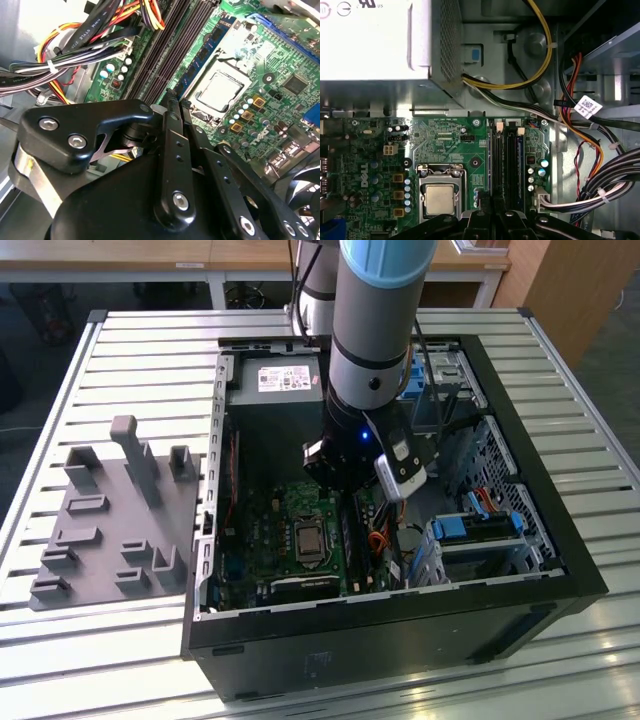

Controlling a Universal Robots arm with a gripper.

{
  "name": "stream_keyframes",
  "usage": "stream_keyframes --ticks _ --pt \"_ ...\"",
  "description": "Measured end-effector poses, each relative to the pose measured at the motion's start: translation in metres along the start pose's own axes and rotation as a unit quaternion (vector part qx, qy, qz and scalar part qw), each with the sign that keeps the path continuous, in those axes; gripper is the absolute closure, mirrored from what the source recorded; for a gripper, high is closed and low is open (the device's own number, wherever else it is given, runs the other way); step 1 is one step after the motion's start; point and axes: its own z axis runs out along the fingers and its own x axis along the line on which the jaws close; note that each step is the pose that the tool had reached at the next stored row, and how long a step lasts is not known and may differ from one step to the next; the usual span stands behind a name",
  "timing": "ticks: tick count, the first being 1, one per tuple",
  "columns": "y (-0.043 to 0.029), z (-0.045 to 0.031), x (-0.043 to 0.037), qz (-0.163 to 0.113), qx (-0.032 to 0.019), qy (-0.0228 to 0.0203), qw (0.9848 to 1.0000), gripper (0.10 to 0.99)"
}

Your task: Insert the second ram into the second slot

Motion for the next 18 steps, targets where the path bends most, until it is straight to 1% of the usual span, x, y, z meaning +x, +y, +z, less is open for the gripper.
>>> stream_keyframes --ticks 4,7,11,14,18 --pt "0.0000 0.0011 -0.0001 0.000 -0.0003 0.0002 1.0000 0.949" --pt "0.0000 0.0034 -0.0010 0.000 -0.0001 0.0016 1.0000 0.949" --pt "-0.0001 0.0071 -0.0033 -0.001 0.0000 0.0030 1.0000 0.949" --pt "-0.0001 0.0077 -0.0059 -0.001 0.0001 0.0032 1.0000 0.949" --pt "0.0000 0.0093 -0.0080 -0.001 -0.0014 0.0032 1.0000 0.949"
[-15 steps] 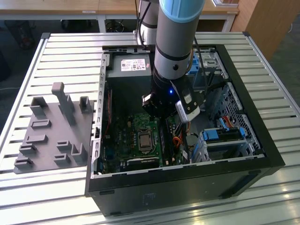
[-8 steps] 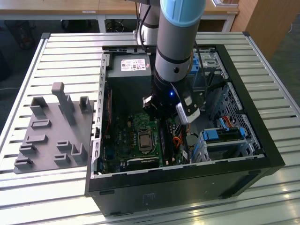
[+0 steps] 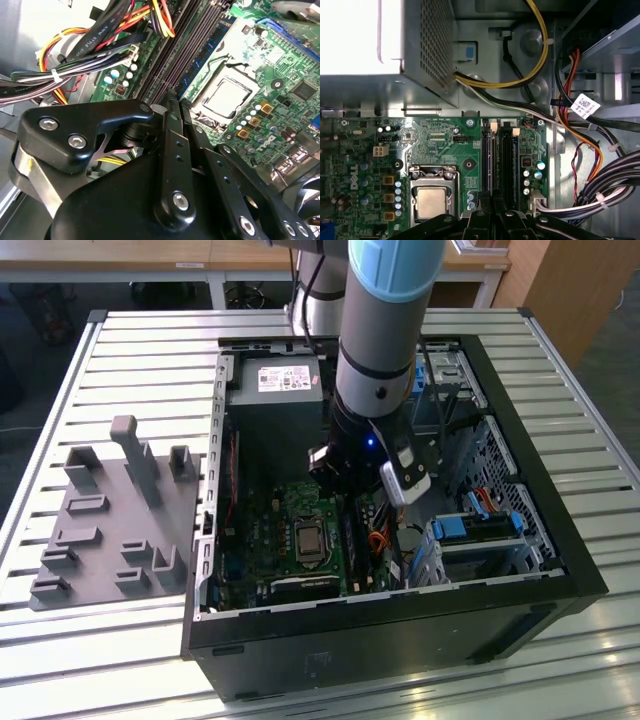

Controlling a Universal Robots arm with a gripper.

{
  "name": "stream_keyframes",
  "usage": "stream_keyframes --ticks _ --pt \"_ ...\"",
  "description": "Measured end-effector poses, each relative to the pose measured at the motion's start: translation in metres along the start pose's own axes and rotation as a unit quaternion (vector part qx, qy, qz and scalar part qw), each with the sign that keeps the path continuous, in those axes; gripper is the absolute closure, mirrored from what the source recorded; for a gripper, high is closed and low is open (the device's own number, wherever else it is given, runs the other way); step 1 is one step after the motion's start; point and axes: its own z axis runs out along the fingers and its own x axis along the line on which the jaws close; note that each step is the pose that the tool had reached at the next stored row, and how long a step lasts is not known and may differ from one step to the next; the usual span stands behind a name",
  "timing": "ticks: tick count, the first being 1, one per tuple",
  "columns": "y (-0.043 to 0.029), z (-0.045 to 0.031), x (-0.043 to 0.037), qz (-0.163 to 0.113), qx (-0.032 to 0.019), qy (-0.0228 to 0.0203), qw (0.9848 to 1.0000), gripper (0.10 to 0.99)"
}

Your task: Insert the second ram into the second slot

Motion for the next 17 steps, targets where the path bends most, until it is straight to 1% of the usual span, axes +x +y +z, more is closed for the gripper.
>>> stream_keyframes --ticks 5,9,17 --pt "-0.0001 0.0039 -0.0001 -0.002 -0.0001 0.0001 1.0000 0.949" --pt "-0.0002 0.0070 -0.0006 -0.005 0.0000 0.0012 1.0000 0.949" --pt "-0.0002 0.0086 -0.0036 -0.008 0.0000 0.0015 1.0000 0.949"
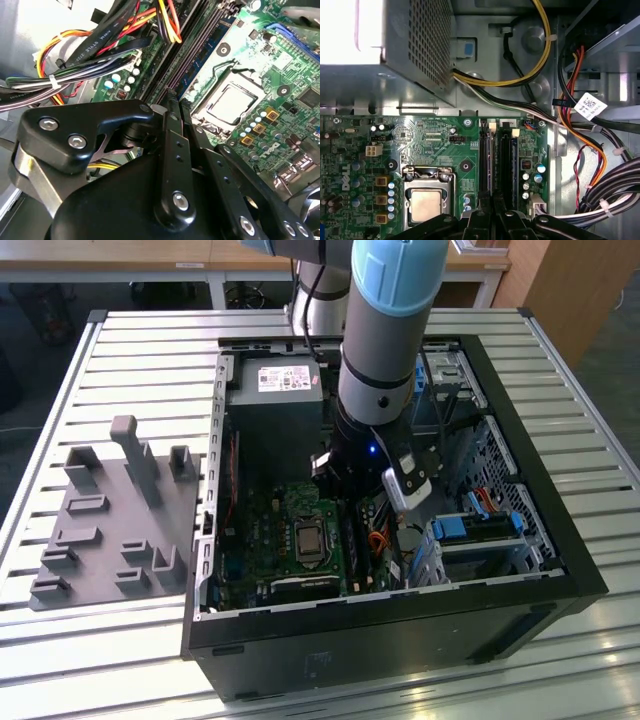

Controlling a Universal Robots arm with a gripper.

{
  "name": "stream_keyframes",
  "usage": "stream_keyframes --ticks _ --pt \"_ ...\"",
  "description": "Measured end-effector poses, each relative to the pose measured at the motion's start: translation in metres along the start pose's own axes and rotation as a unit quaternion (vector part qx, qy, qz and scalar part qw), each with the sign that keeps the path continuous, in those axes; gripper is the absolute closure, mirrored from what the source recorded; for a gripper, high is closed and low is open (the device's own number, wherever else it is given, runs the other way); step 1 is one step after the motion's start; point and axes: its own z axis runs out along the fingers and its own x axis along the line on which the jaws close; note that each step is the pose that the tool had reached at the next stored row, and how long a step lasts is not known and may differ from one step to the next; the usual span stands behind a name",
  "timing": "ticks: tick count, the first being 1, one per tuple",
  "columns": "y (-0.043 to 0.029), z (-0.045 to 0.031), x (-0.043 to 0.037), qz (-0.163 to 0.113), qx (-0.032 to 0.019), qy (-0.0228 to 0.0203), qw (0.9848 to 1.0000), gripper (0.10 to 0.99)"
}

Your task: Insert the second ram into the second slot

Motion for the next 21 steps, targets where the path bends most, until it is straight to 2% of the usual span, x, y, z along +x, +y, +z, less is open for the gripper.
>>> stream_keyframes --ticks 11,21 --pt "-0.0019 0.0009 -0.0004 0.000 0.0022 0.0003 1.0000 0.949" --pt "-0.0021 -0.0005 -0.0003 0.000 0.0004 0.0002 1.0000 0.949"
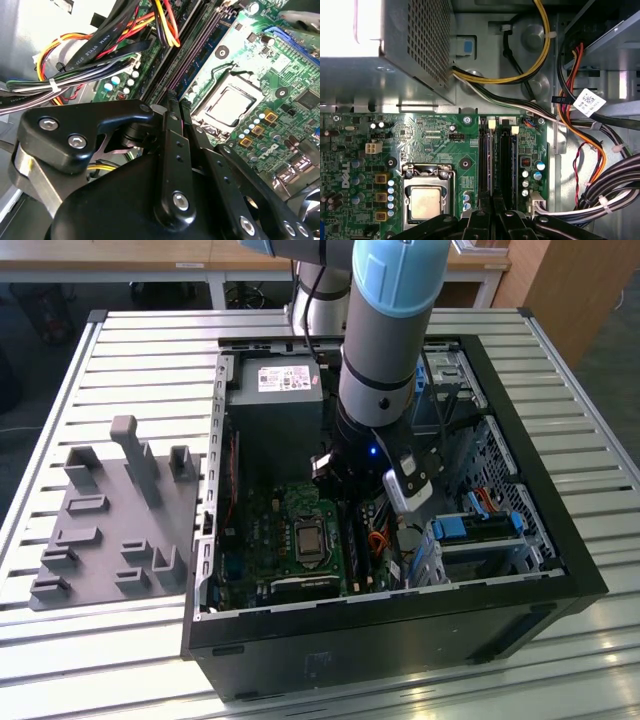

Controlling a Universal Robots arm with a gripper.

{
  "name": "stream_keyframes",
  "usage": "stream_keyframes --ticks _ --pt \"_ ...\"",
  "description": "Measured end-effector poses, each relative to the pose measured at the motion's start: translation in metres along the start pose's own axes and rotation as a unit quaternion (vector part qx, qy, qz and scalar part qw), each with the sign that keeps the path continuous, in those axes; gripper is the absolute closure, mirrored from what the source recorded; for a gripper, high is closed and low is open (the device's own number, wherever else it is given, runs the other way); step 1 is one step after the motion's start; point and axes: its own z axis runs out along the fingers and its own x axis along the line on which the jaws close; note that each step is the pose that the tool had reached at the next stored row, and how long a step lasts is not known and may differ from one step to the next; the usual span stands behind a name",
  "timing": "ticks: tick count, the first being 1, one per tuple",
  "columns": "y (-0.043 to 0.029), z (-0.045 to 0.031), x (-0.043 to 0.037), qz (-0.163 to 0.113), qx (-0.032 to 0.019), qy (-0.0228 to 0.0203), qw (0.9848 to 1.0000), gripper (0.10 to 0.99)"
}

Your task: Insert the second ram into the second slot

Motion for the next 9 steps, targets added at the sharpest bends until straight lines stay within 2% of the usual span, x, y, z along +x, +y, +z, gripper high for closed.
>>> stream_keyframes --ticks 9 --pt "-0.0021 0.0003 0.0001 0.003 0.0001 0.0000 1.0000 0.949"
